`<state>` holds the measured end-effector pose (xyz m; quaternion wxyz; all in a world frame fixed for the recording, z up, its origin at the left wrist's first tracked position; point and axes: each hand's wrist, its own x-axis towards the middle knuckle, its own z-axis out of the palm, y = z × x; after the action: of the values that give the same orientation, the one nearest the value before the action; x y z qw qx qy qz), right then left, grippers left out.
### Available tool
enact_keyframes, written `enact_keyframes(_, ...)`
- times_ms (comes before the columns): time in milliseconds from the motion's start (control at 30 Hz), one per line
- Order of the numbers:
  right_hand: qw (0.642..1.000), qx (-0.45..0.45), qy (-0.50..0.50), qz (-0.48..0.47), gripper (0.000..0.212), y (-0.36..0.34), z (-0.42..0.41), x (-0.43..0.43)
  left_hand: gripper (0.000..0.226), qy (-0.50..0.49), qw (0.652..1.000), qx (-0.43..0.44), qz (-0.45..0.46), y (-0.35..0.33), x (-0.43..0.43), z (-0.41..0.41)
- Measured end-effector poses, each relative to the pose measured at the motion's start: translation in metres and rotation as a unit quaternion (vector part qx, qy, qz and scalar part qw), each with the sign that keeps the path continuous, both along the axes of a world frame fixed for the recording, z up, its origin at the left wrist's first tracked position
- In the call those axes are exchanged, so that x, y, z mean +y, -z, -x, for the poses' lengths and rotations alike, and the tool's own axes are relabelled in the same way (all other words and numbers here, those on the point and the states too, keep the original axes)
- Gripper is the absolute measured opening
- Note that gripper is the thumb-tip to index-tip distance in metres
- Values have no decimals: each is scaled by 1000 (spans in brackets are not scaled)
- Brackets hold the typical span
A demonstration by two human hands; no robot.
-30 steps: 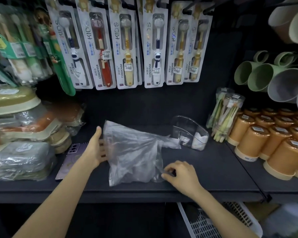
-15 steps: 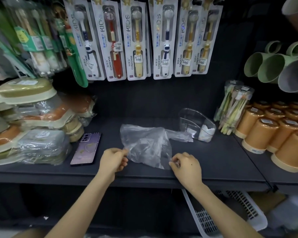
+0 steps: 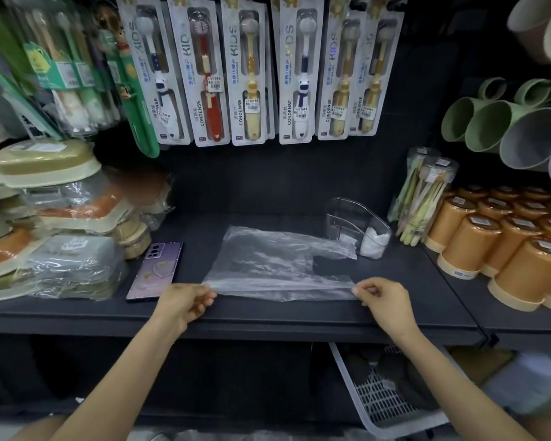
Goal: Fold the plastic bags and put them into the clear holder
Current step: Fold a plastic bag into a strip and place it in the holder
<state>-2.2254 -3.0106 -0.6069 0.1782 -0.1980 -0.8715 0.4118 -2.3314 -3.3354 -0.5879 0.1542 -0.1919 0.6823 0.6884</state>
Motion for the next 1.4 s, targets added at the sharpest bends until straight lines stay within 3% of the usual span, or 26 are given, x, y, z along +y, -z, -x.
enact_keyframes(133, 994, -18, -23, 108, 6, -5, -9, 6, 9, 20, 1000, 4, 10, -1, -1, -5)
enact_keyframes(233, 984, -11, -13, 178, 25, -11, -14, 7, 7, 21, 999, 32, 27, -1, -1, -10)
enact_keyframes(300, 986, -3, 10, 169, 28, -13, -15, 6, 15, 12, 996, 65, 62, 2, -1, -12)
enact_keyframes(400, 989, -21, 40, 142, 12, -10, -19, 6, 28, 21, 982, 127, 142, 5, 0, -15)
enact_keyframes(467, 995, -47, 50, 68, 9, -8, -23, 6, 37, 56, 967, 164, 188, 8, 0, -19)
enact_keyframes(567, 993, -68, 50, -85, 15, -6, -30, 5, 43, 132, 922, 214, 294, 12, -2, -27)
enact_keyframes(700, 987, -93, 28, -129, 14, -3, -35, 7, 32, 237, 829, 255, 439, 12, -5, -36)
enact_keyframes(767, 989, -118, 9, -86, 17, -4, -33, 14, 31, 265, 826, 227, 443, 8, -8, -37)
enact_keyframes(833, 991, -130, 16, -32, 23, -8, -30, 18, 32, 234, 843, 222, 430, 1, -10, -35)
enact_keyframes(867, 991, -113, 36, -57, 26, -11, -28, 18, 31, 199, 838, 251, 441, -1, -11, -32)
enact_keyframes(933, 979, -32, 78, -183, 29, -15, -24, 10, 32, 123, 790, 359, 481, 0, -11, -27)
enact_keyframes(1033, 956, 80, 5, -284, 38, -17, -11, -32, 53, 166, 706, 471, 503, 8, 2, -15)
enact_keyframes(1100, 935, 81, -103, -328, 44, -8, 0, -66, 67, 261, 681, 454, 512, 15, 19, -5)
enact_keyframes(1233, 876, -10, -222, -427, 57, 21, 10, -96, 103, 349, 685, 334, 545, 33, 36, 2)
enact_keyframes(1333, 885, -77, -241, -391, 72, 30, 4, -86, 106, 336, 683, 310, 569, 43, 32, 4)
enact_keyframes(1400, 894, -68, -251, -365, 78, 30, 5, -77, 105, 331, 689, 311, 564, 44, 31, 2)
